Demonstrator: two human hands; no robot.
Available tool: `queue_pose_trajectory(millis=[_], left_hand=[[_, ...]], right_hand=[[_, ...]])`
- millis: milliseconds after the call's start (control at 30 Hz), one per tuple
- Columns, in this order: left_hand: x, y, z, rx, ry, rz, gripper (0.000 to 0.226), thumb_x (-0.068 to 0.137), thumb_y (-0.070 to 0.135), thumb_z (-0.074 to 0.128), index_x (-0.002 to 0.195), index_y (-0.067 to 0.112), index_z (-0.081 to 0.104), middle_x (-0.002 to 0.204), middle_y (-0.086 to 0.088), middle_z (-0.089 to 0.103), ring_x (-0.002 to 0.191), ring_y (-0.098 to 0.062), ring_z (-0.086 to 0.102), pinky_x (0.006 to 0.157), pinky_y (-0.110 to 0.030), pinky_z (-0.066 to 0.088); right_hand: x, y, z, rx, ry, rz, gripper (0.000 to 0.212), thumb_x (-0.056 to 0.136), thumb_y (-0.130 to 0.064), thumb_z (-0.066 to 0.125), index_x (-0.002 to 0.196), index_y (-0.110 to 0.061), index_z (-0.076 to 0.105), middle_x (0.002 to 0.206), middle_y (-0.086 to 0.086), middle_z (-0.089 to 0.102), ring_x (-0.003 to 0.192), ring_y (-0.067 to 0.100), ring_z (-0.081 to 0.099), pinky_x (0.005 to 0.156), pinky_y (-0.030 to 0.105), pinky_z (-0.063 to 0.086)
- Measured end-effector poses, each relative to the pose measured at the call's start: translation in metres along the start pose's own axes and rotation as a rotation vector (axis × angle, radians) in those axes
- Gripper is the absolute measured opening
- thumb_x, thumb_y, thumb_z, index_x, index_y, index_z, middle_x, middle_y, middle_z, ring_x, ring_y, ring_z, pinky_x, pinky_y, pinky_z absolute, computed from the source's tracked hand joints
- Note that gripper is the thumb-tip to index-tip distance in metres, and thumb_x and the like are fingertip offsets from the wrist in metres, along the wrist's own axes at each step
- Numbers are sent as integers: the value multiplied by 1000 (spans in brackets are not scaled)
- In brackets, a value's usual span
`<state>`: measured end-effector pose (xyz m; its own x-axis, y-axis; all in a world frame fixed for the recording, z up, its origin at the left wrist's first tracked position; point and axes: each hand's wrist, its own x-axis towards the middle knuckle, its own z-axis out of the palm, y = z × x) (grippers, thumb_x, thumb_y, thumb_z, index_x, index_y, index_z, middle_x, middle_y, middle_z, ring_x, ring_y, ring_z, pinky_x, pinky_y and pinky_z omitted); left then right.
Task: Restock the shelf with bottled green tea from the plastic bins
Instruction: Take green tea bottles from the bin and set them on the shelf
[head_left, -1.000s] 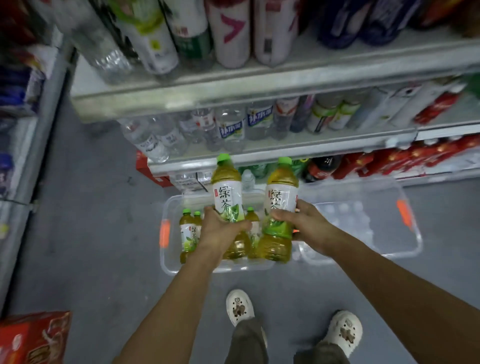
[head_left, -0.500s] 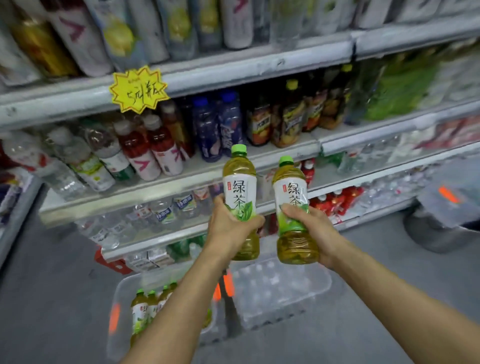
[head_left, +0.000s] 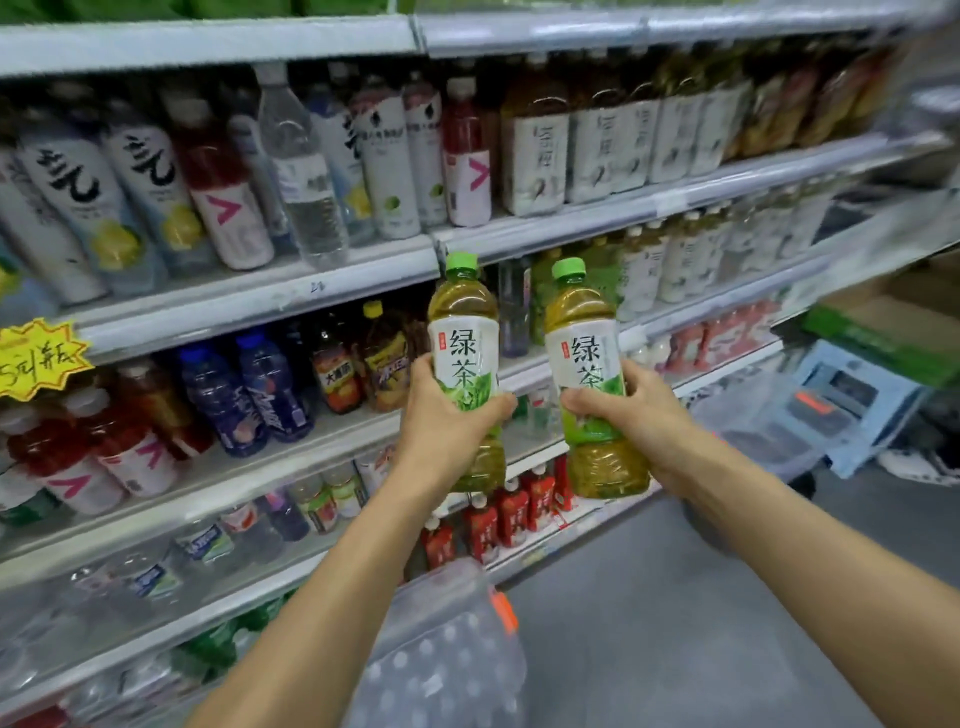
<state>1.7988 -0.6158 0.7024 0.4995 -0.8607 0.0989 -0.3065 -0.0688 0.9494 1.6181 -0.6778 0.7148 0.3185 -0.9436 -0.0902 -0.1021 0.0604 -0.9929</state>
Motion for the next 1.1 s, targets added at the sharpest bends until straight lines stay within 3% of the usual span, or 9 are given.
queue_pose_trajectory(millis=[100, 233, 333, 567, 733, 833, 933, 1100], left_hand=[[16, 24, 31, 6, -31, 61, 67, 76, 25, 86, 124, 26, 39, 104, 16, 56, 93, 2, 56, 72, -18, 44], [47, 46, 76, 14, -55, 106, 71, 75, 29, 87, 128, 25, 40, 108, 13, 59, 100, -6, 60, 87, -30, 47], [76, 59, 112, 40, -83, 152, 74, 73, 31, 88, 129, 24, 41, 109, 13, 60, 100, -5, 60, 85, -28, 47], [163, 94, 205, 4, -49, 161, 73, 69, 34, 89, 125, 27, 43, 113, 7, 64, 102, -14, 64, 92, -42, 55], [215, 130, 257, -54, -35, 171, 71, 75, 29, 86, 127, 29, 37, 110, 13, 60, 97, -2, 58, 75, -23, 49], [237, 147, 282, -93, -35, 158, 68, 76, 27, 86, 124, 29, 37, 109, 14, 58, 97, -1, 57, 80, -28, 50], [252, 160, 301, -82, -22, 163, 68, 77, 27, 85, 124, 30, 37, 105, 17, 55, 95, 1, 54, 77, -24, 46], [275, 178, 335, -40, 32, 204, 77, 75, 30, 87, 135, 26, 39, 117, 9, 61, 104, -7, 60, 80, -26, 50]], right_hand=[[17, -12, -35, 32, 59, -34, 43, 77, -7, 77, 116, -9, 60, 100, 10, 72, 83, 23, 70, 63, 32, 56], [53, -24, -82, 23, 114, -88, 42, 76, -9, 79, 113, -10, 61, 99, 9, 72, 82, 21, 70, 62, 30, 55], [87, -31, -117, 7, 117, -123, 46, 75, -9, 80, 116, -9, 60, 100, 10, 72, 83, 22, 70, 63, 31, 55], [188, -54, -188, -50, 84, -196, 46, 75, -6, 79, 117, -12, 59, 101, 9, 72, 89, 23, 71, 72, 34, 59], [254, -81, -238, -85, 59, -246, 40, 74, -10, 81, 109, -19, 62, 98, 5, 73, 87, 20, 72, 70, 33, 58], [283, -93, -262, -39, 61, -255, 34, 76, -11, 79, 104, -21, 60, 97, 5, 72, 85, 20, 71, 67, 33, 58], [308, -99, -285, -15, 63, -268, 36, 78, -11, 78, 108, -17, 59, 97, 6, 71, 84, 20, 71, 63, 30, 57], [351, -106, -331, -24, 7, -294, 49, 75, -17, 81, 116, -18, 54, 104, 7, 70, 90, 24, 70, 71, 39, 59]])
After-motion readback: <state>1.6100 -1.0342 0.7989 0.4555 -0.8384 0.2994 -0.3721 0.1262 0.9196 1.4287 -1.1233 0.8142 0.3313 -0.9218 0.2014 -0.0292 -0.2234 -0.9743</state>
